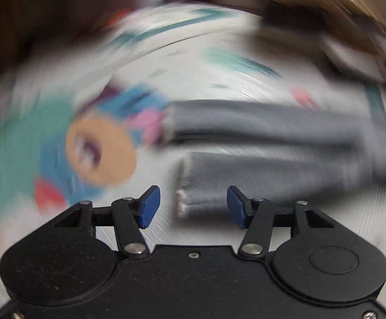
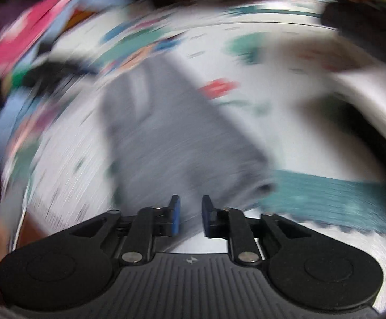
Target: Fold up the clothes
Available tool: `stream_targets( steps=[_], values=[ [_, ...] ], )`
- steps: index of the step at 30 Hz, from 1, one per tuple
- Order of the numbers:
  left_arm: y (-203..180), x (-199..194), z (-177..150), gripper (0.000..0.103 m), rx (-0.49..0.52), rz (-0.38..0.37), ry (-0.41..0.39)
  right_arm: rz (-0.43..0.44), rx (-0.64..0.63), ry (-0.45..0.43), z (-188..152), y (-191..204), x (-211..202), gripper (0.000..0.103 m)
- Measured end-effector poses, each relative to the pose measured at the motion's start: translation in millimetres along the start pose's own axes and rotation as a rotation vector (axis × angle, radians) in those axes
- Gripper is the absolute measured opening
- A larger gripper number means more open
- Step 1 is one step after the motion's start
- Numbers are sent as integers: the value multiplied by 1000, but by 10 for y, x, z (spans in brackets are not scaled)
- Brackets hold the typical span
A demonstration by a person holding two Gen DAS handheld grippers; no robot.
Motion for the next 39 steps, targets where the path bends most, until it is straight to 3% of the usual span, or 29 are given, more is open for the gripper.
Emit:
stream_targets(
  steps=[2, 4, 6, 9, 11, 14, 16, 20, 22, 24, 26, 27, 28, 30, 31, 33, 35, 39],
  values=[
    [-254, 78, -39, 55, 313, 31, 65, 18, -117, 46, -47, 217, 133, 33],
    [-361, 214, -66, 49, 497, -26, 97, -4, -262, 69, -90, 397, 247, 33],
    [-376, 352, -31, 47, 572, -54, 109, -13, -398, 70, -115, 552, 304, 33],
    [-419, 522, 54, 35, 663, -130, 135, -47, -561, 64, -171, 680, 357, 33],
    [-373, 496, 148, 10, 627, -154, 196, -60, -591, 69, -205, 680, 366, 33],
    [-471, 160, 210, 6, 592, -225, 270, -67, -599, 76, -203, 678, 378, 33],
    [-641, -225, 178, 6, 580, -318, 324, -69, -585, 73, -172, 643, 387, 33],
    [-831, -971, 404, 6, 334, -688, 371, -43, -496, 62, -116, 486, 333, 32],
    [-739, -1129, 581, 6, 154, -844, 341, -23, -448, 63, -104, 405, 286, 32],
    [-407, -906, 566, 6, -75, -927, 316, -6, -398, 68, -75, 310, 282, 32],
    [13, -383, 320, 6, -292, -841, 364, 10, -325, 79, -17, 181, 300, 32],
    [139, -193, 182, 6, -343, -728, 402, 19, -288, 86, 21, 111, 302, 32],
    [276, 28, 3, 6, -388, -568, 462, 28, -250, 94, 60, 40, 305, 32],
    [427, 178, -172, 10, -460, -367, 448, 69, -153, 87, 152, -84, 241, 34],
    [454, 152, -198, 10, -528, -352, 396, 75, -76, 56, 212, -168, 177, 35],
    [441, 59, -241, 29, -637, -324, 297, 63, 106, -28, 298, -374, 53, 38],
    [309, 2, -326, 43, -687, -309, 266, 26, 214, -76, 340, -526, 30, 42],
    [131, -65, -436, 43, -674, -221, 205, -30, 79, -8, 422, -450, 430, 40]
  ],
)
Point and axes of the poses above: each gripper's, at about its wrist camera, not at the fingertips, and x roughly the way its jaws point, y to its left, z to its top, the point moved 1 cm from there along x, roughly the way its jaws point, and after that the axes turned 6 degrees about -y, right-handed, at the moved point
